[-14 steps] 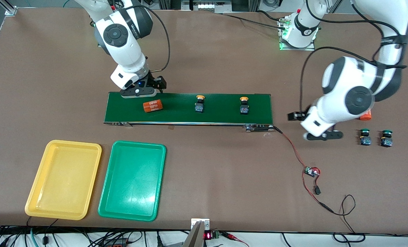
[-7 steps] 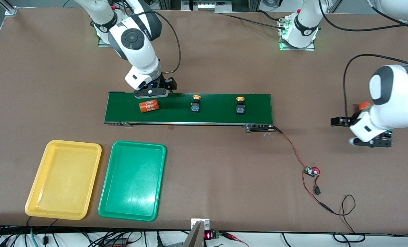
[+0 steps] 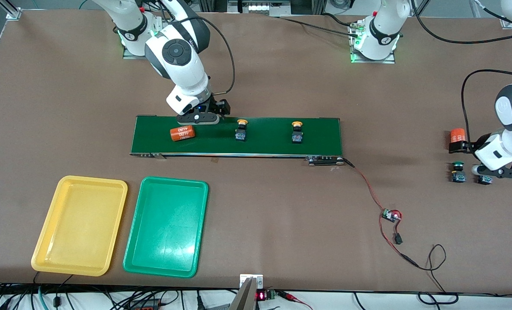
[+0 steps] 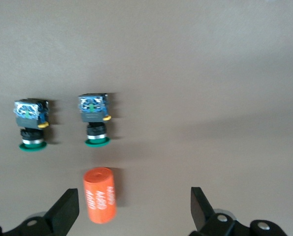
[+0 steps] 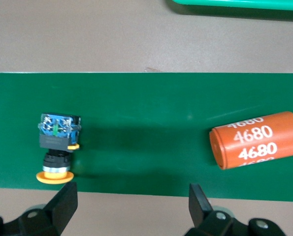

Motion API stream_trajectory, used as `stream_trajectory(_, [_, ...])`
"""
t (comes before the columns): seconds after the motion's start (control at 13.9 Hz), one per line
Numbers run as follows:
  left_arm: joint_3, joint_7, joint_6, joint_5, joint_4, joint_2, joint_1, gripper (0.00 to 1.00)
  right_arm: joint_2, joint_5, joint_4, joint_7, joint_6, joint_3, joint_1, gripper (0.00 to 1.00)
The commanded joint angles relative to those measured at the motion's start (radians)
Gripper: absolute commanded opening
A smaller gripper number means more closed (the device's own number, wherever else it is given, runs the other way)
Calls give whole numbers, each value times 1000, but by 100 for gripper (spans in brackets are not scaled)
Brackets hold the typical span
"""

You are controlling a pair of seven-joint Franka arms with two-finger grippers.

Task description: Sort buttons by color to trays

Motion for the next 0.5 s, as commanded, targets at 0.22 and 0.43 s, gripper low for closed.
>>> stream_trajectory(0.22, [43,148,62,12,-85,7,45,100,41,-49,40,55,-1,-23,42,100])
stream_trajectory(0.43, [68,144,64,1,-85,27,39,100,55,-50,40,63,2,-28,42,100])
